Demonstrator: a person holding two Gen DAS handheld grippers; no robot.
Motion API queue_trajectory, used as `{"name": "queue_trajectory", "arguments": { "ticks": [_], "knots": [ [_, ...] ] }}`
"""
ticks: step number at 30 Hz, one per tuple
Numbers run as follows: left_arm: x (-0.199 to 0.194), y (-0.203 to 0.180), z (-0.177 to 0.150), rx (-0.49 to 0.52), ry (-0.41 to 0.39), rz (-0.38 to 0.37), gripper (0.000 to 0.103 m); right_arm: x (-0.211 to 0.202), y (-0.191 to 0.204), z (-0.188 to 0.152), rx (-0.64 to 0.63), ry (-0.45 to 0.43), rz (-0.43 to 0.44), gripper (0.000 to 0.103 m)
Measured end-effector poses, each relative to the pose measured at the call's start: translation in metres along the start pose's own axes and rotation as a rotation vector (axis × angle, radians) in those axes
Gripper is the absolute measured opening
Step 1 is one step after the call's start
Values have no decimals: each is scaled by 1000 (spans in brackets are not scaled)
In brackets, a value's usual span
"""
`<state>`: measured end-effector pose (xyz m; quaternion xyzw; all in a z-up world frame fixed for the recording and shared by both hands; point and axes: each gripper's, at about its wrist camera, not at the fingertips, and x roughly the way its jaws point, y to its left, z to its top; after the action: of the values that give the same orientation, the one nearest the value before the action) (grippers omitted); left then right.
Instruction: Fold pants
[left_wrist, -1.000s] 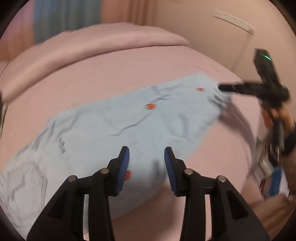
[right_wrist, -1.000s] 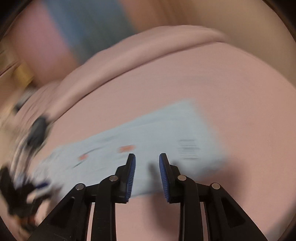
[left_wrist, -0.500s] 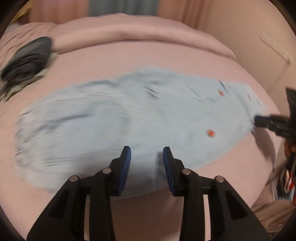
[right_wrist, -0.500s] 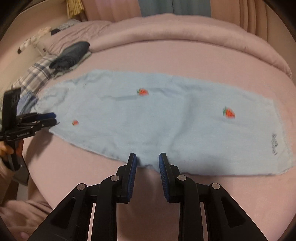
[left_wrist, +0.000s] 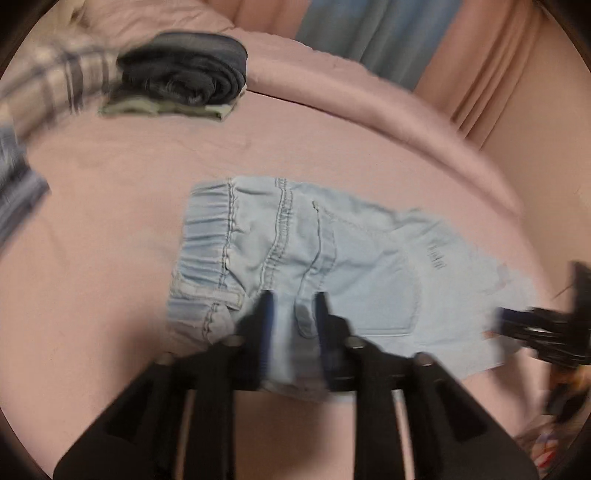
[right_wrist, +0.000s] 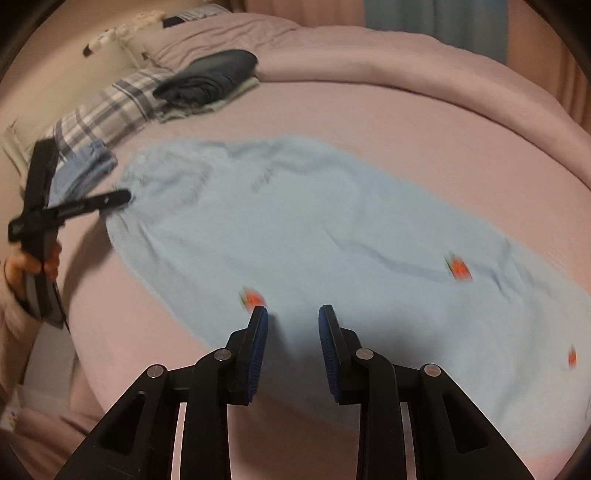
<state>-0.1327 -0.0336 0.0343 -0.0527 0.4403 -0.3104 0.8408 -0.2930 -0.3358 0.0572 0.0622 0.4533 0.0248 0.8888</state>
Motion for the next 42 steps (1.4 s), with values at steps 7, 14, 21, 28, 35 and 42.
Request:
{"name": "queue_trajectory", "arguments": {
  "ticks": [7,14,21,28,35,42],
  "knots": [
    [11,2,-10,6,31,43,18,68,1,90,95,-10,58,29],
    [11,5,-6,3,59,55,12,99,-19,114,235,65,41,29],
    [-4,-45,-8,123,26,-1,52,22,-3,39,113,12,81,35],
    [34,-93,-34,323,202,56,53,0,15,-36,-49,137,95,41],
    [36,-132,0,417,182,-13,55,-39,-30,-25,80,79,186,51],
    [96,-162,46,386,178,-42,53,-1,-70,57,256,-47,251,51]
  ]
}}
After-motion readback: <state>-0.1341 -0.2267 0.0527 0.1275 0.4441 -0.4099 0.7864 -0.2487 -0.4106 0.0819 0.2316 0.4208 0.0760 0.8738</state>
